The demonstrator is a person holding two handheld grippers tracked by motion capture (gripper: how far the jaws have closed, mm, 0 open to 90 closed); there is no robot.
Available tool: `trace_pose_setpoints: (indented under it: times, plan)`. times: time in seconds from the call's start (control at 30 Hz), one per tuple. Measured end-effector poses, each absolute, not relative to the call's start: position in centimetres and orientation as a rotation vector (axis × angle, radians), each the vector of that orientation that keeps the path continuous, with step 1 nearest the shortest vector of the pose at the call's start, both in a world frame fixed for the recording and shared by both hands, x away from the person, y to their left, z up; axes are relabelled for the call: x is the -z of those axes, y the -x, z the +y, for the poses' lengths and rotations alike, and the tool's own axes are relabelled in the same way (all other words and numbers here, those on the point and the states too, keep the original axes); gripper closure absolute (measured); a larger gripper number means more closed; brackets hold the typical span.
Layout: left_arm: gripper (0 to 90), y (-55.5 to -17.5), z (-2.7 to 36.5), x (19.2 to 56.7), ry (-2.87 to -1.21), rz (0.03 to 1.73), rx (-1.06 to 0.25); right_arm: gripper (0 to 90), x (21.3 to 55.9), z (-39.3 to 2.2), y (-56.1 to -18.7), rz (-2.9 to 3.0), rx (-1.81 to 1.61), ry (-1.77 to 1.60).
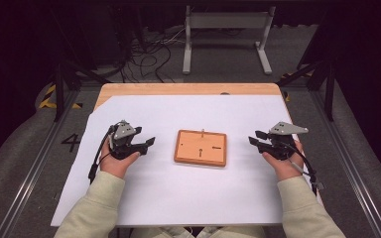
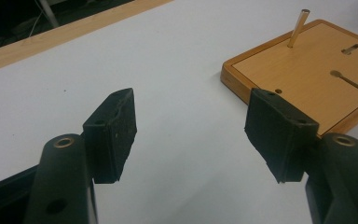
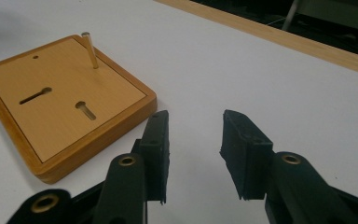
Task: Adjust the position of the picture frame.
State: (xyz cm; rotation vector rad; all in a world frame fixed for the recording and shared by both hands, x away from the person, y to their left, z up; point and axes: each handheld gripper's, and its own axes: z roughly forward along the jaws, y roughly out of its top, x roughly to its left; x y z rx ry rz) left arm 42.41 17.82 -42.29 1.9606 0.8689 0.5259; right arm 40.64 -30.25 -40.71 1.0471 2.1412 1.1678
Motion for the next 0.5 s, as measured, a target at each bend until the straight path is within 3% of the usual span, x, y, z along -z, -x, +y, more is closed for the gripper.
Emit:
trace_pose_setpoints:
  times: [0.37, 0.43, 0.47, 0.5]
  plan:
    - [46.7, -43.3, 16.5, 40.6, -1.979, 0.821, -0.473, 60.1, 40.5, -30.3, -40.5, 2.174, -1.182, -1.065]
    - [55.1, -43.7, 16.1, 40.0, -1.970, 0.805, -0.454, 58.9, 40.4, -30.5, -40.3, 2.164, -1.175, -1.074]
    - [55.1, -44.1, 15.8, 39.6, -1.976, 0.783, -0.437, 58.3, 40.4, -30.5, -40.3, 2.164, -1.179, -1.072]
    - [64.6, -44.8, 15.3, 39.0, -1.976, 0.774, -0.417, 59.7, 40.3, -30.7, -40.1, 2.170, -1.175, -1.079]
